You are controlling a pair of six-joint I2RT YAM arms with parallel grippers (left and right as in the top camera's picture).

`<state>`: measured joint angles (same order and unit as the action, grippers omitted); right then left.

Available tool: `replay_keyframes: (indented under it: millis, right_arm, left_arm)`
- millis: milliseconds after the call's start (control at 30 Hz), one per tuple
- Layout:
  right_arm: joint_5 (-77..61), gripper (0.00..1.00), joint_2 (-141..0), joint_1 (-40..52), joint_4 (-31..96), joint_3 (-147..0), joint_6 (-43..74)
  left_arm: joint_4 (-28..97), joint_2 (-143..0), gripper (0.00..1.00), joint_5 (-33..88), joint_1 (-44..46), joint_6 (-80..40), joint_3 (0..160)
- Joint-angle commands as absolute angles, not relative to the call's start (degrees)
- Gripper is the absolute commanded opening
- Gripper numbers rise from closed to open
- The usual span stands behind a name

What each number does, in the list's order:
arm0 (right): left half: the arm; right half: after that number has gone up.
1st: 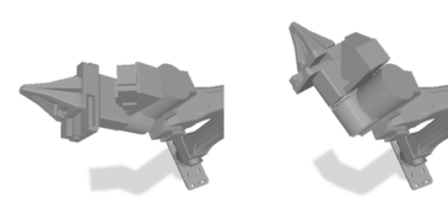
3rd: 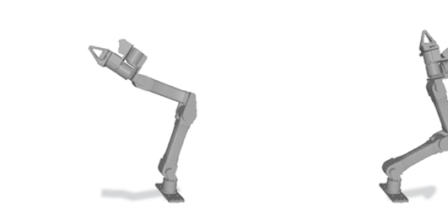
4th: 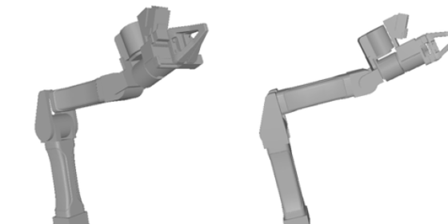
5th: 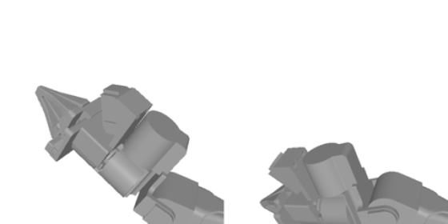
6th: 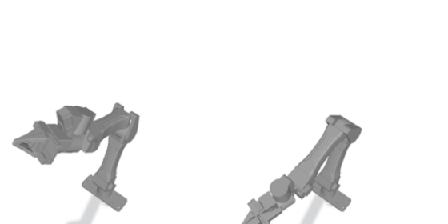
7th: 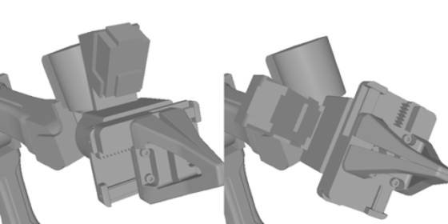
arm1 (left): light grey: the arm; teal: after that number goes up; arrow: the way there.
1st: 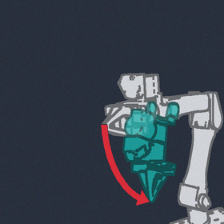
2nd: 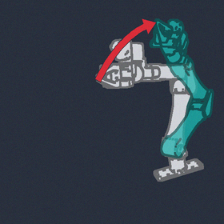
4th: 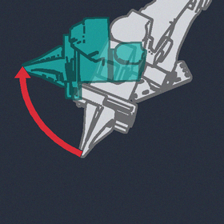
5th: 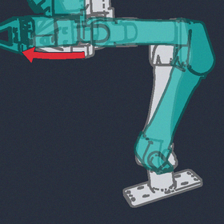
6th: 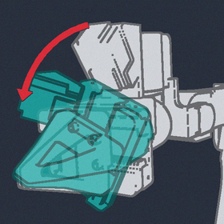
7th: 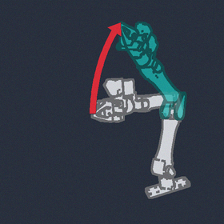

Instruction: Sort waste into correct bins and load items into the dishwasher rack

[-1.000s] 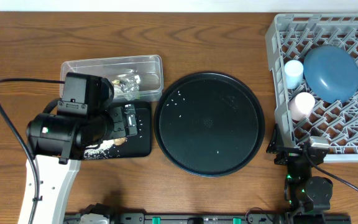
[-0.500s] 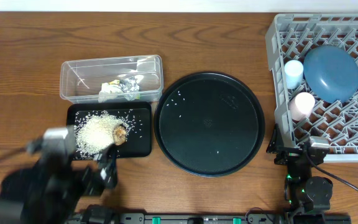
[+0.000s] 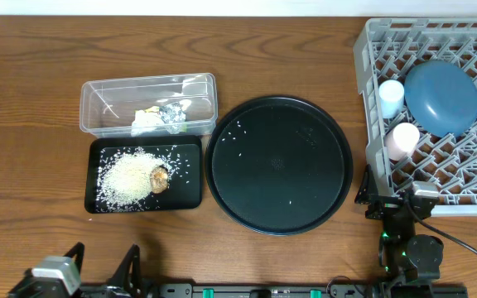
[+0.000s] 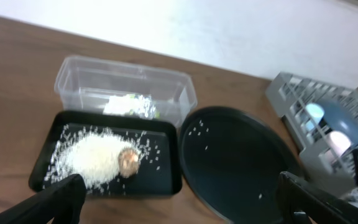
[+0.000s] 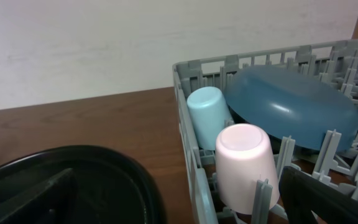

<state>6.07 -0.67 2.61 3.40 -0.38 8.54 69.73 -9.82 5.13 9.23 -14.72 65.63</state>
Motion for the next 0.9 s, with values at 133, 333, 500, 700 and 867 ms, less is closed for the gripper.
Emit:
replay_keyframes:
  millis: [133,333,500,700,867]
  right_arm:
    - [6.7,0.99,-0.3,3.1,3.6,-0.3,7.9]
    - [6.7,0.99,-0.3,3.1,3.6,-0.3,7.9]
    - [6.7,0.99,-0.3,3.1,3.6,-0.3,7.9]
    - [6.7,0.99,-0.3,3.1,3.6,-0.3,7.9]
    - [6.7,0.99,-0.3,3.1,3.6,-0.3,7.9]
  left_arm:
    - [67.6,-2.7,0.98,4.3,9.3,-13.8,54.8]
    - [53.6,-0.2,0.98,5.5,9.3,-13.8,44.9]
    - [37.3,-0.1,0.98,5.5,9.3,-14.0,35.2]
    - [13.8,-0.1,0.98,5.5,8.8,-14.0,21.4]
    - [-1.1,-0.1,0.98,5.5,5.3,-17.1,12.1]
